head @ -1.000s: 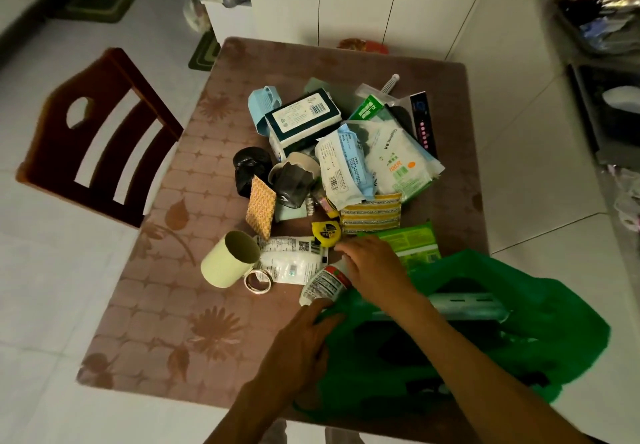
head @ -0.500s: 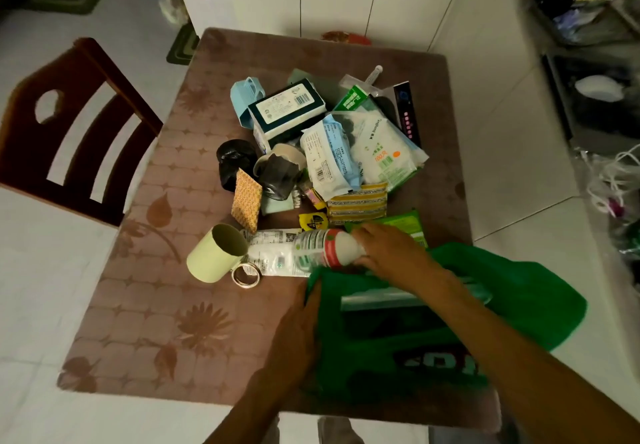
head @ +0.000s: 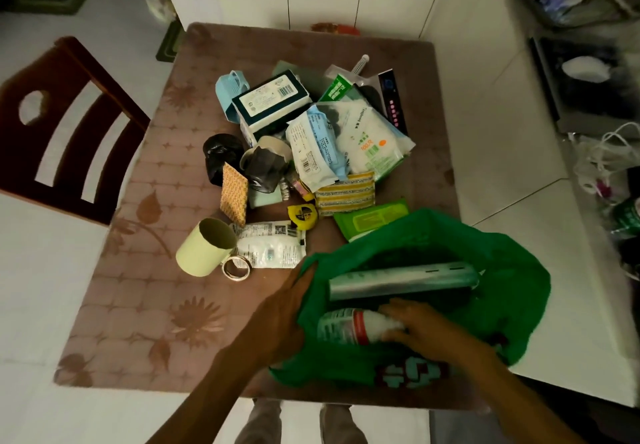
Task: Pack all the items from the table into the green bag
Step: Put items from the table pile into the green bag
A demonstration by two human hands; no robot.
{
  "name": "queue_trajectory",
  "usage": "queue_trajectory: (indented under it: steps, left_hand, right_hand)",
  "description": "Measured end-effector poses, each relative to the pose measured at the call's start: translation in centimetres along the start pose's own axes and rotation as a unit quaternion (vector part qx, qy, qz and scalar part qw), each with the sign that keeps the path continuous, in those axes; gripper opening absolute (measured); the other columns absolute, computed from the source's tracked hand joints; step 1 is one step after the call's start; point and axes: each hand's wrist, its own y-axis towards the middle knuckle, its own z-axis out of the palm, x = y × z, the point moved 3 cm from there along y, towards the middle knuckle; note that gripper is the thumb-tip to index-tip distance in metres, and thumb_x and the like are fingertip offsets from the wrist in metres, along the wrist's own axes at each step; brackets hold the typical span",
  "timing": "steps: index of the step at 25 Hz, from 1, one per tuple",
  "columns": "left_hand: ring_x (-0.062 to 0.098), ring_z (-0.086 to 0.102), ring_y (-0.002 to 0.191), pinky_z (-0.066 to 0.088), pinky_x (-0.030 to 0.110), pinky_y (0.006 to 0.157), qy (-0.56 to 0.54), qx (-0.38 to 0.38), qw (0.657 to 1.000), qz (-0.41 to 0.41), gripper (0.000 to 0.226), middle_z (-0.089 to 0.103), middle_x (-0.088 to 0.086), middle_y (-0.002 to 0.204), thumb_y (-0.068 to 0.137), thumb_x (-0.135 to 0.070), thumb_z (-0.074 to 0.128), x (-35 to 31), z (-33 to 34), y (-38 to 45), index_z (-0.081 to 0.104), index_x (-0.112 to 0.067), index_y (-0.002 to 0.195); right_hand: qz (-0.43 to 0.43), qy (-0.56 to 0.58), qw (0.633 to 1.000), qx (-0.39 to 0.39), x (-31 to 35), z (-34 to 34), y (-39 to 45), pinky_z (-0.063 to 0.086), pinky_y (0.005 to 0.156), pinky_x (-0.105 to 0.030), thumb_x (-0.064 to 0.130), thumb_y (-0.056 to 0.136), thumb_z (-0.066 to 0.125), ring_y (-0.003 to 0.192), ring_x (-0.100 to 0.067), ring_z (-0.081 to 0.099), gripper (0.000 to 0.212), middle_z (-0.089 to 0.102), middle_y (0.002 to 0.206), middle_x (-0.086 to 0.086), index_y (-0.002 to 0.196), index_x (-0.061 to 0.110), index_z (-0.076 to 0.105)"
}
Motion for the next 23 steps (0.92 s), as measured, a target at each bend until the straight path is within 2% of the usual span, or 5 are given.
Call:
queue_trajectory:
  steps: [9, 13, 17, 19, 23]
  left_hand:
    - [0.018, 0.044, 0.129, 0.042, 0.002, 0.079, 0.0, -0.053, 0.998, -0.045, 0.093, -0.007, -0.02, 0.153, 0.079, -0.01, 0.065, 2.6, -3.1, -1.6, 0.008, -0.042, 0.145]
    - [0.012, 0.048, 0.121, 0.049, 0.027, 0.092, -0.132, -0.255, 0.957, -0.048, 0.062, 0.042, -0.004, 0.142, 0.081, -0.033, 0.061, 5.3, -7.2, -1.7, 0.039, -0.038, 0.139]
    - [0.047, 0.038, 0.121, 0.043, 0.06, 0.092, 0.17, -0.229, 0.928, -0.241, 0.069, 0.036, 0.02, 0.14, 0.067, -0.029, 0.079, 12.4, -8.7, 1.6, 0.048, -0.024, 0.128]
    - [0.048, 0.047, 0.105, 0.047, 0.056, 0.081, 0.211, -0.216, 0.924, -0.233, 0.064, 0.045, 0.021, 0.124, 0.062, -0.029, 0.084, 13.9, -8.5, 2.7, 0.05, -0.02, 0.116]
    - [0.042, 0.053, 0.091, 0.047, 0.046, 0.072, 0.157, -0.255, 0.925, -0.236, 0.068, 0.053, 0.021, 0.108, 0.059, -0.043, 0.083, 13.9, -10.2, 2.6, 0.05, -0.014, 0.111]
  right_hand:
    - [0.024, -0.076, 0.982, -0.17, 4.8, 4.5, 8.2, 0.042, 0.104, -0.045, 0.03, 0.085, 0.067, 0.127, -0.031, 0.048, 0.054, 0.054, 0.139, -0.008, 0.136, 0.018, 0.051]
    - [0.082, -0.068, 0.969, -0.222, 4.0, 4.1, 4.7, 0.052, 0.091, -0.043, 0.035, 0.081, 0.071, 0.119, -0.031, 0.054, 0.062, 0.054, 0.135, -0.009, 0.135, 0.015, 0.049]
    - [0.108, -0.03, 0.991, -0.069, 3.2, 3.5, 1.0, 0.051, 0.079, -0.029, 0.039, 0.088, 0.058, 0.1, -0.019, 0.062, 0.038, 0.066, 0.116, -0.002, 0.123, 0.025, 0.058]
    - [0.1, -0.014, 0.995, 0.003, 3.5, 3.6, -0.2, 0.05, 0.078, -0.026, 0.035, 0.091, 0.055, 0.097, -0.017, 0.062, 0.032, 0.068, 0.113, -0.002, 0.121, 0.026, 0.061]
    - [0.1, -0.001, 0.992, -0.074, 4.7, 2.5, -1.0, 0.045, 0.079, -0.02, 0.03, 0.091, 0.058, 0.102, -0.014, 0.06, 0.03, 0.066, 0.117, 0.002, 0.121, 0.026, 0.06]
